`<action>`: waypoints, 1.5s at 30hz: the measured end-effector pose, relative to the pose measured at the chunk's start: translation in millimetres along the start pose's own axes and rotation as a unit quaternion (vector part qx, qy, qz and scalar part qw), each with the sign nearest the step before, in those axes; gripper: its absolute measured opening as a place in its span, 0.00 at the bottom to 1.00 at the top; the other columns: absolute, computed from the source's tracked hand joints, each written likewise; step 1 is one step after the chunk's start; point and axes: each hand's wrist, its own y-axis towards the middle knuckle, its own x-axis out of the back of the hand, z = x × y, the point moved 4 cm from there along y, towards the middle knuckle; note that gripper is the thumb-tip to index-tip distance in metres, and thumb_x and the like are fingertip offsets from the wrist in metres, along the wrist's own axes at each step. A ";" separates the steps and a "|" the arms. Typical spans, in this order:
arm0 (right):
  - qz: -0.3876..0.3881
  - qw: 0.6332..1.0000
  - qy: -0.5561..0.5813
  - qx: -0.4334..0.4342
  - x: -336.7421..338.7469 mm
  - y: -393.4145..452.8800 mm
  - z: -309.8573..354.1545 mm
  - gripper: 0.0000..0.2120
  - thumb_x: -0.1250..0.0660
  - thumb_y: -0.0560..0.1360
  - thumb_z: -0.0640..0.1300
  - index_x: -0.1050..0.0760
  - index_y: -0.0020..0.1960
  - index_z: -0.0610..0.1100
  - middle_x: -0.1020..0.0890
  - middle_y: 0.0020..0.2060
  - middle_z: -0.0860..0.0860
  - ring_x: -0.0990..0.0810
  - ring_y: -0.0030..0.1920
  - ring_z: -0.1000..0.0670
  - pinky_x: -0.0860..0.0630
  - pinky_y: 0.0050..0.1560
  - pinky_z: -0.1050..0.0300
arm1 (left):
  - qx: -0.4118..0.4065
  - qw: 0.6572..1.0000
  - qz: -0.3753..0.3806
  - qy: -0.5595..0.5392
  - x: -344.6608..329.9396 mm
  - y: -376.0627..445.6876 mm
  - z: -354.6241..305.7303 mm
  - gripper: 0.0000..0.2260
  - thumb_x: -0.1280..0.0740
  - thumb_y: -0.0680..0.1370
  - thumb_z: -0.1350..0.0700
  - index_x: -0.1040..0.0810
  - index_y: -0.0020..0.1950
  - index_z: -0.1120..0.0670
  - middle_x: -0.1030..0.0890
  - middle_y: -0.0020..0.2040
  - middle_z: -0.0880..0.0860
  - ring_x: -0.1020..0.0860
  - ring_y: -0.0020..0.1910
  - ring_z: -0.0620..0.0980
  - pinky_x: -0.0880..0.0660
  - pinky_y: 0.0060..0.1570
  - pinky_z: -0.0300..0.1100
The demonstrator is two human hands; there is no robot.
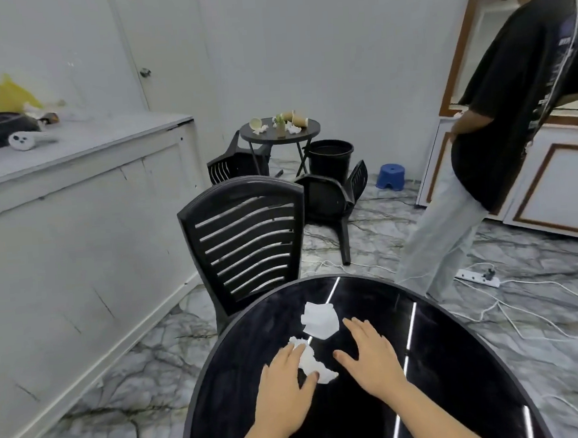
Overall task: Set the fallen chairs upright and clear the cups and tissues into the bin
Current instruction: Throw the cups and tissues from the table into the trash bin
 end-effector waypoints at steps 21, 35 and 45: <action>0.016 0.998 0.052 0.033 -63.2 99.8 -7.9 0.32 0.38 0.75 0.51 0.49 0.74 0.51 0.45 0.75 0.53 0.52 0.76 0.51 0.53 0.74 0.48 | -0.018 0.989 0.041 0.142 -71.7 55.8 37.0 0.26 0.46 0.73 0.39 0.33 0.67 0.49 0.26 0.67 0.44 0.39 0.69 0.42 0.55 0.69 0.46; -0.004 0.987 0.160 0.028 -61.7 69.5 -15.8 0.15 0.36 0.76 0.38 0.25 0.61 0.44 0.24 0.63 0.48 0.34 0.69 0.52 0.40 0.65 0.67 | 0.013 0.995 -0.007 -0.098 -49.5 52.4 38.3 0.18 0.48 0.81 0.50 0.38 0.72 0.47 0.36 0.72 0.43 0.48 0.68 0.31 0.59 0.73 0.39; 0.034 0.979 0.193 0.055 -58.2 31.3 46.1 0.14 0.36 0.75 0.40 0.24 0.60 0.44 0.20 0.57 0.50 0.26 0.55 0.55 0.33 0.58 0.64 | 0.114 0.977 -0.108 -0.145 17.8 -12.5 68.2 0.17 0.42 0.80 0.54 0.33 0.69 0.49 0.29 0.68 0.47 0.35 0.70 0.46 0.45 0.74 0.50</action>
